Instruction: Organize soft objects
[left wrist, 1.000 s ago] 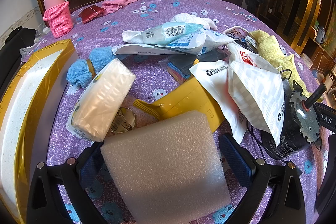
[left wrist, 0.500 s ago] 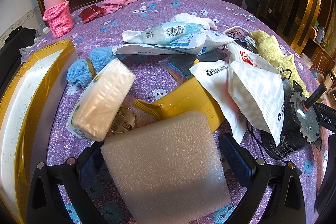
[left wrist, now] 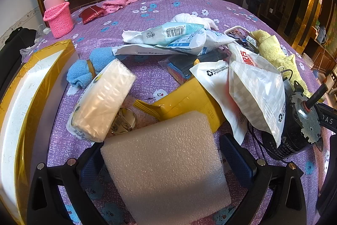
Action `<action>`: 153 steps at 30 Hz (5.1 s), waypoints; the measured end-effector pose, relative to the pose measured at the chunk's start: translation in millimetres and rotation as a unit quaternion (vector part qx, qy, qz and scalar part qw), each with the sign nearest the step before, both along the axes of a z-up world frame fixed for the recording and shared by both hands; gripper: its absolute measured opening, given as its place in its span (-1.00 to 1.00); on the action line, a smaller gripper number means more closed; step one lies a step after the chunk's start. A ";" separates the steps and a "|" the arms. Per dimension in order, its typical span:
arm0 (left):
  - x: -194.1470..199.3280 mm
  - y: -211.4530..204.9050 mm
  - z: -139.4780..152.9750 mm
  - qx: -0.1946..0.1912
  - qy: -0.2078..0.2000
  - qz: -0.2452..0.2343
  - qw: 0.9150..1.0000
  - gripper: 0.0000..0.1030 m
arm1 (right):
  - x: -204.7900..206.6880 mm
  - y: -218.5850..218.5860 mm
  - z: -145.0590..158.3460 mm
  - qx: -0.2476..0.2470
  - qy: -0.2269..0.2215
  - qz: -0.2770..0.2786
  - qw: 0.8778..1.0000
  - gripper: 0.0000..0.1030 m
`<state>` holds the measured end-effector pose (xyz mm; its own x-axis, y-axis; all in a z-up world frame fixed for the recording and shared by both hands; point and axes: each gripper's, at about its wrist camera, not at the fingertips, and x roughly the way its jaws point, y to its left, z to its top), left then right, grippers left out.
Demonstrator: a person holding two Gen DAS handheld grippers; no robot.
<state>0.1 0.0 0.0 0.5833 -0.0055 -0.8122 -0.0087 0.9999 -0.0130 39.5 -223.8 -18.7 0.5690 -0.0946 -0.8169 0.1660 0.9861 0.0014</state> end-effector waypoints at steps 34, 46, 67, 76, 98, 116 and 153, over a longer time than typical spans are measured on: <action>0.0 -0.3 0.0 -0.001 0.000 0.000 1.000 0.99 | 0.4 -0.2 0.0 0.000 0.000 0.000 1.000 0.99; 0.0 -0.2 0.0 -0.001 0.000 0.000 1.000 0.99 | 0.4 -0.1 0.0 0.000 0.000 0.000 1.000 0.99; 1.0 -2.2 0.7 0.011 0.011 0.015 1.000 0.99 | -7.5 2.2 0.6 0.001 0.018 -0.010 1.000 0.99; -60.4 42.0 61.2 -0.034 -0.075 0.014 0.996 0.76 | -9.9 1.2 1.2 0.003 0.015 -0.006 1.000 0.94; -95.7 56.0 63.1 -0.060 -0.079 -0.018 0.995 0.98 | -57.9 22.7 90.4 0.022 -0.191 0.054 0.980 0.94; -56.9 54.2 39.0 -0.132 -0.019 0.012 0.991 0.47 | -49.0 -22.3 50.0 0.073 -0.169 -0.020 0.983 0.94; -167.9 254.4 93.2 -0.200 -0.163 0.086 0.962 0.48 | 2.0 265.7 53.1 0.119 0.059 0.280 0.951 -0.48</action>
<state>-167.8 254.4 93.2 0.8270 -0.1596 -0.5390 -0.1041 0.8988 -0.4259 41.5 42.0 34.4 0.3784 0.3921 -0.8385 -0.3720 0.8939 0.2502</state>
